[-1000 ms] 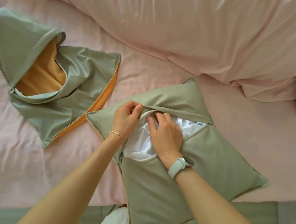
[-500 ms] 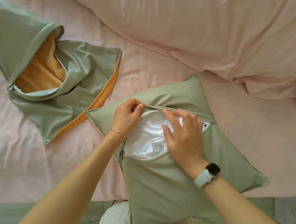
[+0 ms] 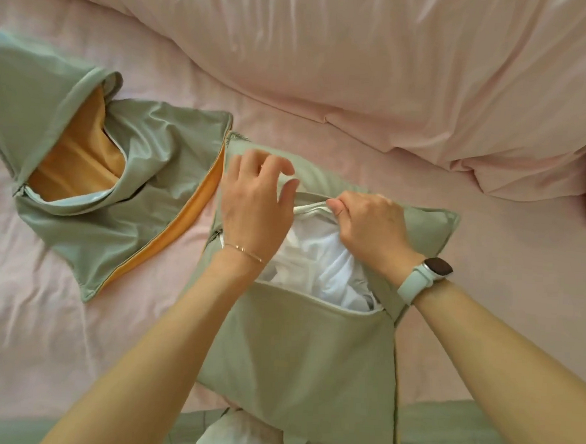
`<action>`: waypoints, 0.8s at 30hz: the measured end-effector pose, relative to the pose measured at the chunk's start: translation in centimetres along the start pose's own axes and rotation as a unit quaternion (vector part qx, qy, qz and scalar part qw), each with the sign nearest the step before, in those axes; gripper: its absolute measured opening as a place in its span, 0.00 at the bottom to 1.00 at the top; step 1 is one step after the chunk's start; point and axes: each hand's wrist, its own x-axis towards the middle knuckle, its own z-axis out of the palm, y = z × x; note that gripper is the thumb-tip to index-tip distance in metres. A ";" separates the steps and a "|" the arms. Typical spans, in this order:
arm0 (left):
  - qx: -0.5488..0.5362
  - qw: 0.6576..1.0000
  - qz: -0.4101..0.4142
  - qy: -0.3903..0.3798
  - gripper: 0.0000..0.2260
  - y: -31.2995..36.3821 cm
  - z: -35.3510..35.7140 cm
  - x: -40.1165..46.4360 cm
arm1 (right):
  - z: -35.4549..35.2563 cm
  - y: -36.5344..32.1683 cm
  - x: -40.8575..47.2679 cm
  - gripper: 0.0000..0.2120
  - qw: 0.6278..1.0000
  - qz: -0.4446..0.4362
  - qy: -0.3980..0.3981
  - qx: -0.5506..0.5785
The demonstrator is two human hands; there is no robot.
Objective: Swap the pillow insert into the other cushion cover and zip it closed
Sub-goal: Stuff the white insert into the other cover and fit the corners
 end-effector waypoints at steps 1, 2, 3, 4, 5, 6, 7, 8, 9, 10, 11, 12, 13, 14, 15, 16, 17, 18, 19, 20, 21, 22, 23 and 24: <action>-0.003 0.999 0.031 0.015 0.05 0.1 0.2 -0.9 | 0.0 0.2 0.2 0.16 0.999 0.032 -0.036 0.008; -0.013 0.998 0.065 0.003 0.05 0.1 0.6 -2.1 | 0.1 0.7 0.5 0.16 0.995 0.065 -0.068 0.022; -0.025 0.995 0.097 -0.028 0.05 0.0 1.2 -3.1 | 0.2 1.3 0.8 0.16 0.991 0.091 -0.087 0.045; -0.030 0.989 0.128 -0.066 0.06 -0.3 1.9 -4.2 | 0.2 1.8 1.0 0.16 0.986 0.111 -0.102 0.068; -0.024 0.982 0.158 -0.098 0.07 -0.4 2.6 -5.0 | 0.3 2.0 1.2 0.16 0.983 0.124 -0.111 0.083; -0.005 0.975 0.188 -0.117 0.07 -0.5 3.3 -5.5 | 0.4 2.1 1.4 0.17 0.981 0.130 -0.115 0.088; 0.017 0.969 0.213 -0.124 0.08 -0.6 3.8 -5.6 | 0.7 2.2 1.5 0.18 0.979 0.137 -0.117 0.094; 0.037 0.964 0.232 -0.122 0.09 -0.5 4.2 -5.6 | 1.0 2.3 1.6 0.19 0.976 0.149 -0.122 0.102; 0.053 0.960 0.246 -0.124 0.10 -0.5 4.4 -5.7 | 1.3 2.4 1.5 0.21 0.972 0.164 -0.126 0.113; 0.069 0.956 0.252 -0.134 0.12 -0.4 4.6 -5.8 | 1.5 2.5 1.6 0.21 0.967 0.179 -0.130 0.127; 0.086 0.954 0.247 -0.148 0.14 -0.4 4.7 -6.1 | 1.6 2.7 1.6 0.22 0.963 0.189 -0.132 0.143; 0.102 0.954 0.233 -0.161 0.17 -0.4 4.9 -6.5 | 1.7 2.8 1.7 0.22 0.959 0.193 -0.133 0.160; 0.117 0.954 0.216 -0.173 0.19 -0.4 5.1 -6.9 | 1.8 3.0 1.6 0.22 0.956 0.195 -0.131 0.174; 0.131 0.954 0.202 -0.181 0.20 -0.3 5.3 -7.4 | 1.9 3.0 1.6 0.22 0.955 0.196 -0.128 0.182; 0.143 0.953 0.195 -0.183 0.20 -0.2 5.4 -7.9 | 2.1 3.0 1.5 0.22 0.955 0.197 -0.126 0.184; 0.151 0.952 0.197 -0.177 0.20 -0.1 5.6 -8.3 | 2.3 3.0 1.5 0.22 0.954 0.200 -0.126 0.184; 0.157 0.952 0.202 -0.169 0.20 -0.1 5.7 -8.4 | 2.5 3.1 1.5 0.22 0.953 0.204 -0.126 0.184; 0.164 0.951 0.205 -0.163 0.20 -0.1 5.8 -8.4 | 2.7 3.2 1.6 0.22 0.951 0.209 -0.127 0.187; 0.171 0.950 0.204 -0.160 0.20 -0.3 6.0 -8.3 | 2.9 3.2 1.8 0.22 0.948 0.215 -0.132 0.193; 0.180 0.950 0.200 -0.160 0.20 -0.5 6.4 -8.1 | 3.0 3.3 2.1 0.21 0.944 0.221 -0.136 0.202; 0.191 0.949 0.191 -0.166 0.21 -0.7 6.8 -7.7 | 3.1 3.4 2.5 0.21 0.941 0.226 -0.139 0.212; 0.203 0.948 0.175 -0.173 0.22 -0.8 7.3 -7.4 | 3.1 3.4 2.8 0.20 0.937 0.228 -0.141 0.222; 0.213 0.948 0.156 -0.181 0.23 -1.0 7.7 -7.0 | 3.2 3.4 3.2 0.20 0.935 0.229 -0.141 0.232; 0.219 0.949 0.133 -0.185 0.24 -1.0 8.1 -6.7 | 3.4 3.5 3.4 0.21 0.932 0.230 -0.139 0.243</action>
